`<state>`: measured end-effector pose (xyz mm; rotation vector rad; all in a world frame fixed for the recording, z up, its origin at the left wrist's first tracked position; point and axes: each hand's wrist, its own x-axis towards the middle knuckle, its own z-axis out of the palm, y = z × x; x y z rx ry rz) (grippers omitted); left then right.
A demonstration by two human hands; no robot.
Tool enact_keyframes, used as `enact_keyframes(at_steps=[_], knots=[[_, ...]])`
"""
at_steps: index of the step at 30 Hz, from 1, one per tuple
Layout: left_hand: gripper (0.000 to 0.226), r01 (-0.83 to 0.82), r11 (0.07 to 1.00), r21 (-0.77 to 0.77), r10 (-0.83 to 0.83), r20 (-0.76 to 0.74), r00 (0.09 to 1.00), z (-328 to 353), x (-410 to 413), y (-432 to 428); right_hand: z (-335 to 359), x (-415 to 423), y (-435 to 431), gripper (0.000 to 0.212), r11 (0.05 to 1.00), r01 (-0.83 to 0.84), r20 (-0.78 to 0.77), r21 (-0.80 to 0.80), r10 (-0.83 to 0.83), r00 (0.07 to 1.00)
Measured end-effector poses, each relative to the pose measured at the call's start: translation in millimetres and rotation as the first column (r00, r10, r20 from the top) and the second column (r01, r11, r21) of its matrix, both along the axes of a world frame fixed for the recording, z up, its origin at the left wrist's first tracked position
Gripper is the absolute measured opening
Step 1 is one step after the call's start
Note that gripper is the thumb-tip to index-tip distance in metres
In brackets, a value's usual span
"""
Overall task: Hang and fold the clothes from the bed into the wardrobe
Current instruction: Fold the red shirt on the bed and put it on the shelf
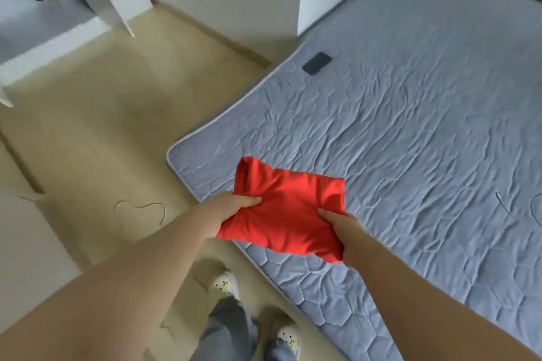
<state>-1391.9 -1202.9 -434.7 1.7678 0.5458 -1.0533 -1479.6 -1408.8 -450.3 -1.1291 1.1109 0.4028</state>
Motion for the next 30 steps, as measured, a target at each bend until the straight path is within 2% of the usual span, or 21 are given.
enact_keyframes(at_steps=[4,10,15,21,26,30], knots=[[0.049,-0.126,0.992,-0.011,0.127,0.093,0.988,55,27,51,43,55,43,0.051,0.992,-0.121,0.078,-0.038,0.123,0.989],[0.039,-0.298,0.947,-0.117,0.318,0.249,0.915,129,94,147,106,166,134,0.056,0.954,-0.280,0.223,-0.106,0.297,0.929],[0.038,-0.404,0.898,-0.172,0.439,0.371,0.818,174,162,254,159,260,240,0.047,0.917,-0.365,0.324,-0.160,0.398,0.858],[0.042,-0.508,0.839,-0.194,0.536,0.454,0.712,227,225,391,219,354,378,0.035,0.866,-0.486,0.396,-0.119,0.490,0.776],[0.035,-0.557,0.794,-0.241,0.598,0.474,0.647,258,268,472,249,412,468,0.030,0.833,-0.542,0.447,-0.109,0.528,0.722],[0.043,-0.613,0.752,-0.241,0.645,0.462,0.609,270,309,531,259,465,533,0.026,0.791,-0.606,0.457,-0.076,0.568,0.684]])
